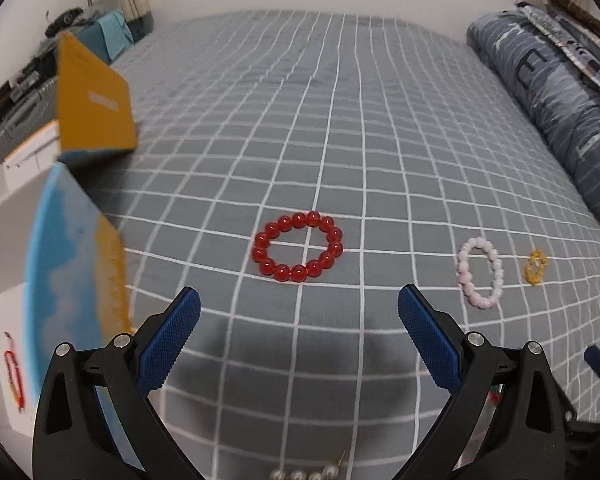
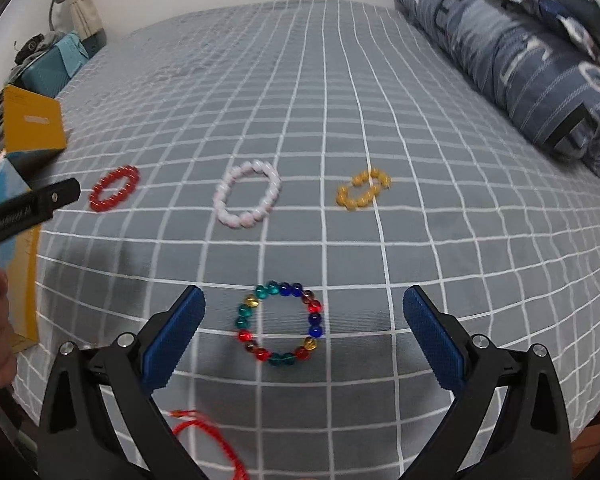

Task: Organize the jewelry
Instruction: 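Grasp the red bead bracelet with the left tool while the right tool grasps the multicolour bracelet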

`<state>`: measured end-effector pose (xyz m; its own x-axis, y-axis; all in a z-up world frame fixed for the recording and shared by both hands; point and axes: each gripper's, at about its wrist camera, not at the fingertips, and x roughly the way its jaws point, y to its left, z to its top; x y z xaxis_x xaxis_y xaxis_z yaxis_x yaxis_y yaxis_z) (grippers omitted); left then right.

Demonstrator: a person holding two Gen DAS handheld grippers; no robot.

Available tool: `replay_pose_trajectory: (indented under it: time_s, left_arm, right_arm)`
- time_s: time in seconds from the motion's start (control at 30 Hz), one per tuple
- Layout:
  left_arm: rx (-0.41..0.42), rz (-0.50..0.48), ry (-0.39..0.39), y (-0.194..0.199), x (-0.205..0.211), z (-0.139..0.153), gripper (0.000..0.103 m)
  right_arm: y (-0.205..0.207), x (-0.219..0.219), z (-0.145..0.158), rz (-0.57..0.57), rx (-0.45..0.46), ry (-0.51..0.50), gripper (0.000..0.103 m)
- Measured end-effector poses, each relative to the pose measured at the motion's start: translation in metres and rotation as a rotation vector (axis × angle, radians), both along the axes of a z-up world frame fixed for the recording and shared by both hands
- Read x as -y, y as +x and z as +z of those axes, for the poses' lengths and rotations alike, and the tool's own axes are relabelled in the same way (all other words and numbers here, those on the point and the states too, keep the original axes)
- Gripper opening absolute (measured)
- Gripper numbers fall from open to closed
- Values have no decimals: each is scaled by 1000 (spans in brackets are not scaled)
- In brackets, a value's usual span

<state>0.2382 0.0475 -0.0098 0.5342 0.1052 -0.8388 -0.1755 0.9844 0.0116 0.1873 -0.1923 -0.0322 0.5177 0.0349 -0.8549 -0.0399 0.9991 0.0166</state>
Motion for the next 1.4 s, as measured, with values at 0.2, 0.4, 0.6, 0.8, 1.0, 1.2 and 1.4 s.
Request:
replay_pose_trajectory:
  time_s: [0.2,0.4,0.6,0.8,1.0,1.2,1.4]
  left_arm:
    - [-30,21,-24,37,-5,-20,97]
    - [-94,52,-27,68,-17,-54,97]
    - [-109,43,-3,81,-15,-73,97]
    - [-105,56,-19,86,-16,-76,96]
    - [-102,47,-13,86,-15,-75,79]
    - [-108,38,-18,81,-16,-70,52]
    - [-112,21,-25,76,-18,-64,13]
  right_arm:
    - [10,3,-28,18,-43,-12,95]
    - [18,5,-38,23,-61,-9,95]
    - [19,3,-44,36,-69,-20,94]
    - [20,5,-48,42,-86,-25,78]
    - [17,4,-46,47,-83,-26,49]
    - [17,-1,-45,56,-80,-56,13]
    - [16,-1,-42,52,-66,-64,9]
